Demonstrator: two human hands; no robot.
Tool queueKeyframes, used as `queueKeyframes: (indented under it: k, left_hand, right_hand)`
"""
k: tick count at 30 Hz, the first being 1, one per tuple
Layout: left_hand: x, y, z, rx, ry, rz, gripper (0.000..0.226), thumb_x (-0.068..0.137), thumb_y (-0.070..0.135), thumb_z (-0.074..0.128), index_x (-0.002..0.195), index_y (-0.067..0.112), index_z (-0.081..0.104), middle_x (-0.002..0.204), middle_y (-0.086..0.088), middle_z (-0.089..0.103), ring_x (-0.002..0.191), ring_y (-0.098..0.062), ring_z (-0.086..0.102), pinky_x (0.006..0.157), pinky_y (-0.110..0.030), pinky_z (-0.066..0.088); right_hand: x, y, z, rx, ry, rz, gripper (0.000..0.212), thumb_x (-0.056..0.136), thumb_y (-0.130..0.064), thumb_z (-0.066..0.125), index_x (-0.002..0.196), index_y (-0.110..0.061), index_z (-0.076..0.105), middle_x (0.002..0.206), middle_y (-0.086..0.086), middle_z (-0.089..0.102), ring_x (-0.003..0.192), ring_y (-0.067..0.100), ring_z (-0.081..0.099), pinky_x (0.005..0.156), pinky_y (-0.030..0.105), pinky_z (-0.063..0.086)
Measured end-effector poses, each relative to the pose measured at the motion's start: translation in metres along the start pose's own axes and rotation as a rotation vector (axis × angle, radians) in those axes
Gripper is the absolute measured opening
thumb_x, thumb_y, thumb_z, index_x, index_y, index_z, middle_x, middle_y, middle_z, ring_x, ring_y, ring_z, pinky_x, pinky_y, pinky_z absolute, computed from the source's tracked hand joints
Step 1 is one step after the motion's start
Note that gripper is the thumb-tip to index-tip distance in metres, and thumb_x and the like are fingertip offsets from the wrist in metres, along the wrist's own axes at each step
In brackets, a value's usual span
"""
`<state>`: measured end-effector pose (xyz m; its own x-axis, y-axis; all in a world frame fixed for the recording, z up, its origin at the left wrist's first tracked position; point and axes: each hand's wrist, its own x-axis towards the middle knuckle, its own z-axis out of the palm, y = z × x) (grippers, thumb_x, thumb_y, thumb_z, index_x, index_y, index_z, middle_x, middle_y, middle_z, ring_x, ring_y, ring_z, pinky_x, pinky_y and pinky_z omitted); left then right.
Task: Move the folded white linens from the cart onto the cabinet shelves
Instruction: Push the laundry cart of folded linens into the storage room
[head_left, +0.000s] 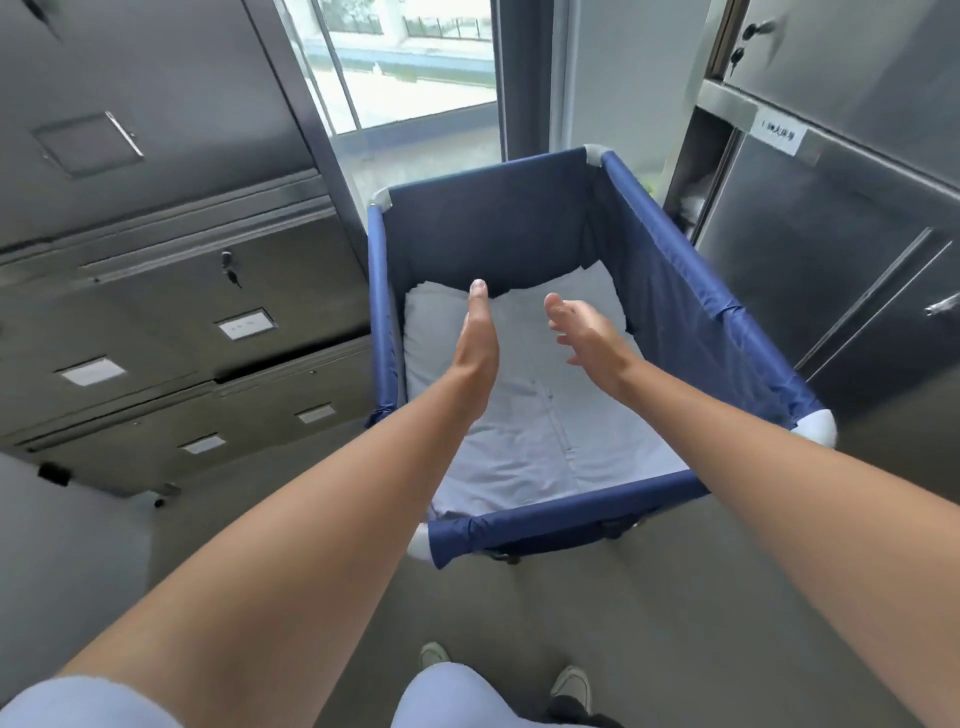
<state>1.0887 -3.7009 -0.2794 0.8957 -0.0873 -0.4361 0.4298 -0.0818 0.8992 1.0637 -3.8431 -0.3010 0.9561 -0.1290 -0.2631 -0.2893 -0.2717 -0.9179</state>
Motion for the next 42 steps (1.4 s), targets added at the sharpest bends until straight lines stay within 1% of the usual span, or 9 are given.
queueKeyframes:
  k: [2,4,5,13,24,31,35,39,42]
  left_hand:
    - [-0.008,0.018,-0.003,-0.015,-0.002,0.053,0.07,0.1,0.068,0.021,0.158,0.029,0.026,0.162,-0.001,0.03,0.143,-0.025,0.038,0.121,-0.045,0.021]
    - [-0.014,0.035,-0.004,-0.02,-0.005,0.086,0.071,0.1,0.068,0.021,0.158,0.028,0.024,0.162,-0.001,0.029,0.142,-0.025,0.04,0.121,-0.046,0.02]
    - [-0.018,0.043,-0.006,-0.029,-0.002,0.101,0.071,0.099,0.069,0.021,0.158,0.028,0.024,0.162,-0.002,0.029,0.142,-0.025,0.039,0.122,-0.046,0.02]
    - [-0.044,0.104,-0.016,-0.11,0.019,0.271,0.067,0.103,0.062,0.022,0.158,0.024,0.026,0.162,-0.006,0.029,0.145,-0.029,0.035,0.122,-0.047,0.021]
    - [-0.061,0.129,-0.01,-0.136,-0.002,0.284,0.071,0.101,0.065,0.023,0.155,0.02,0.034,0.156,-0.009,0.039,0.139,-0.031,0.043,0.118,-0.052,0.027]
    - [-0.053,0.145,0.013,-0.135,-0.159,0.302,0.072,0.101,0.065,0.022,0.152,0.018,0.039,0.154,-0.011,0.041,0.138,-0.03,0.044,0.117,-0.052,0.031]
    - [-0.049,0.154,0.042,-0.105,-0.269,0.313,0.07,0.101,0.065,0.021,0.15,0.018,0.041,0.152,-0.01,0.043,0.136,-0.03,0.046,0.115,-0.051,0.033]
    - [-0.049,0.164,0.078,-0.058,-0.401,0.313,0.068,0.101,0.065,0.022,0.142,0.019,0.048,0.146,-0.009,0.049,0.124,-0.025,0.053,0.107,-0.045,0.038]
    - [-0.056,0.171,0.103,-0.032,-0.546,0.308,0.07,0.101,0.064,0.021,0.148,0.017,0.045,0.149,-0.01,0.048,0.13,-0.028,0.051,0.112,-0.048,0.038]
  right_hand:
    - [-0.008,-0.03,-0.003,0.053,0.002,-0.03,0.091,0.068,-0.089,0.042,0.131,-0.024,0.048,0.138,0.004,0.053,0.13,0.023,0.049,0.11,0.048,0.04]
    - [-0.008,-0.05,-0.007,0.114,0.001,-0.064,0.065,0.093,-0.069,0.041,0.137,-0.021,0.045,0.142,0.008,0.05,0.132,0.025,0.047,0.109,0.047,0.04]
    - [-0.008,-0.057,-0.01,0.128,-0.003,-0.081,0.061,0.099,-0.061,0.039,0.143,-0.019,0.041,0.145,0.007,0.048,0.133,0.024,0.045,0.11,0.046,0.039]
    - [-0.026,-0.126,-0.021,0.239,0.002,-0.189,0.065,0.101,-0.057,0.033,0.153,-0.018,0.029,0.155,0.006,0.037,0.141,0.025,0.037,0.115,0.045,0.033]
    - [-0.048,-0.151,-0.024,0.282,0.027,-0.244,0.067,0.101,-0.058,0.03,0.155,-0.02,0.023,0.16,0.007,0.029,0.146,0.024,0.03,0.12,0.047,0.027]
    - [-0.053,-0.16,-0.04,0.259,0.123,-0.277,0.067,0.102,-0.058,0.025,0.157,-0.02,0.02,0.162,0.004,0.025,0.149,0.021,0.025,0.121,0.046,0.024]
    - [-0.056,-0.155,-0.058,0.209,0.241,-0.298,0.076,0.097,-0.07,0.025,0.157,-0.024,0.02,0.162,0.003,0.027,0.148,0.018,0.028,0.122,0.046,0.022]
    - [-0.067,-0.147,-0.079,0.285,0.393,-0.28,0.07,0.1,-0.063,0.022,0.157,-0.023,0.019,0.163,0.003,0.025,0.148,0.018,0.028,0.122,0.045,0.021]
    - [-0.08,-0.142,-0.094,0.32,0.514,-0.242,0.07,0.1,-0.064,0.021,0.157,-0.024,0.021,0.16,0.006,0.03,0.147,0.018,0.029,0.119,0.041,0.026]
